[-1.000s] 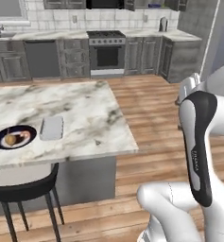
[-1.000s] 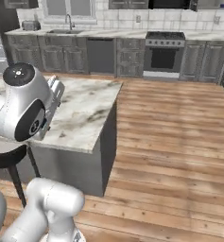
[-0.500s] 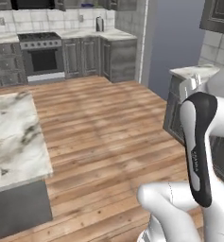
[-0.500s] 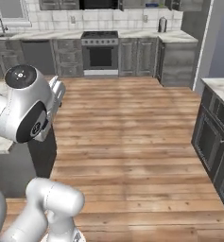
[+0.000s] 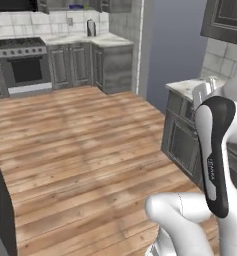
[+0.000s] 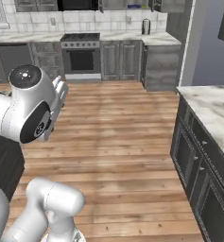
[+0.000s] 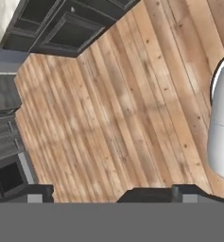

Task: Retrieve the tupperware and aluminum foil from the cabinet and place them on the dining counter near the plate with onion and shrimp to prepare for storing leftovers.

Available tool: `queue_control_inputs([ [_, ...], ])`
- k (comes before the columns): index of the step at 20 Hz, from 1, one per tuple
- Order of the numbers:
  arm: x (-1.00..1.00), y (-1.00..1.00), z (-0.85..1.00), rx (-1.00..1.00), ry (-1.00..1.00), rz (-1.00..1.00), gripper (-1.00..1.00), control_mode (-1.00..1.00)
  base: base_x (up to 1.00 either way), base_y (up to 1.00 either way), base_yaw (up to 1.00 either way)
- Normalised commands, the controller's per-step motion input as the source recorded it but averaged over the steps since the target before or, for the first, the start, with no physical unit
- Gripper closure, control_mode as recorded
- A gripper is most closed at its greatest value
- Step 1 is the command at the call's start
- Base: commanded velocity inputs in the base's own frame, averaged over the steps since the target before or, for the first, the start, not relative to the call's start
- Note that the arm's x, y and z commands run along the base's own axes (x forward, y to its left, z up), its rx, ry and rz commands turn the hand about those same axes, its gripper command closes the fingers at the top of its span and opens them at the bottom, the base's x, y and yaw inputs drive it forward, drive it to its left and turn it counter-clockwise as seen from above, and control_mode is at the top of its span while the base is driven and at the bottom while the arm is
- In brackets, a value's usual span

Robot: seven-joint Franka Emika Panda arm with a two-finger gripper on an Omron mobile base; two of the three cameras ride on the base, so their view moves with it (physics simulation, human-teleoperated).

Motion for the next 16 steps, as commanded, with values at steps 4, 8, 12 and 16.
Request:
queue_control_inputs([
  [4, 0.0, 0.0, 0.0, 0.0, 0.0, 0.0, -1.0, 1.0, 1.0, -0.18, 0.04],
  [8, 0.0, 0.0, 0.0, 0.0, 0.0, 0.0, -1.0, 1.0, 1.0, -0.16, 0.06],
  [12, 0.0, 0.0, 0.0, 0.0, 0.0, 0.0, -1.0, 1.0, 1.0, -0.15, 0.06],
  [16, 0.0, 0.0, 0.0, 0.0, 0.0, 0.0, -1.0, 1.0, 1.0, -0.1, 0.04],
])
